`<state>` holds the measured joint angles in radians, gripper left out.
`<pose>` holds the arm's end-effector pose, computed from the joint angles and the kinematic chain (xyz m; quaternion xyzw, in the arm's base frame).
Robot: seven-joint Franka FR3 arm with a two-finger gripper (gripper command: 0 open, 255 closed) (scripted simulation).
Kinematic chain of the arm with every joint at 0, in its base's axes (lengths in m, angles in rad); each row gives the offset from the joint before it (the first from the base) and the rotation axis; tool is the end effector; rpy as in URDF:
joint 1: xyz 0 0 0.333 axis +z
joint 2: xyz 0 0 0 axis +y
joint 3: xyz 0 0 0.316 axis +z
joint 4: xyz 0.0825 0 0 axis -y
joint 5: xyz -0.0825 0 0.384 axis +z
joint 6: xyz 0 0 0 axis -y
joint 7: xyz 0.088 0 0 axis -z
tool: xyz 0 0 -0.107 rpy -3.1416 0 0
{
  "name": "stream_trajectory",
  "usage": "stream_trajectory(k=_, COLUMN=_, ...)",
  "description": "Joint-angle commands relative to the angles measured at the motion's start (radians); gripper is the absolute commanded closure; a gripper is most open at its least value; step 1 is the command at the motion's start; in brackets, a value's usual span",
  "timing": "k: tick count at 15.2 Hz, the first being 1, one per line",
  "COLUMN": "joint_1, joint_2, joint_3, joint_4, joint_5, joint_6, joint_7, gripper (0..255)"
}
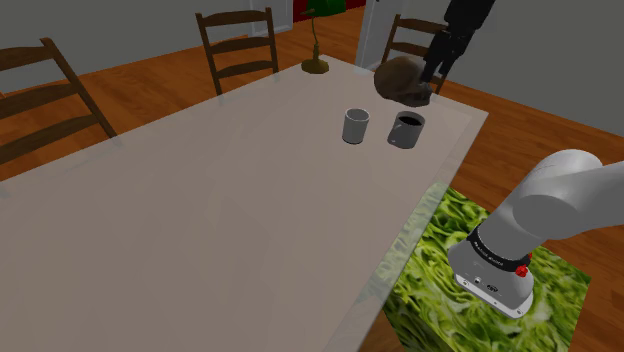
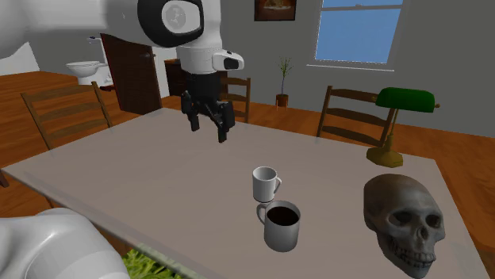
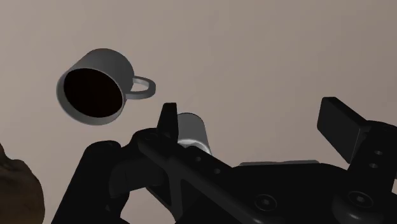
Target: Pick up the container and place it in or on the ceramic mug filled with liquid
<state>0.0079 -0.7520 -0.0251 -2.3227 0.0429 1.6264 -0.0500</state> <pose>0.3222 -0.0036 0.6008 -0.9990 -0.0189 -0.0286 0.0292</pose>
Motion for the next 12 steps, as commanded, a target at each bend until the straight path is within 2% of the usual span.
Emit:
stream_trajectory(k=1, joint_1=0.0, joint_2=0.0, joint_3=0.0, joint_4=0.0, joint_5=0.0, joint_6=0.0, joint_7=0.0, gripper=0)
stream_trajectory(k=12, joint_1=0.007, joint_2=0.325, joint_3=0.031, joint_4=-0.025, joint_5=-0.039, joint_6=0.338, joint_7=-0.012, gripper=0)
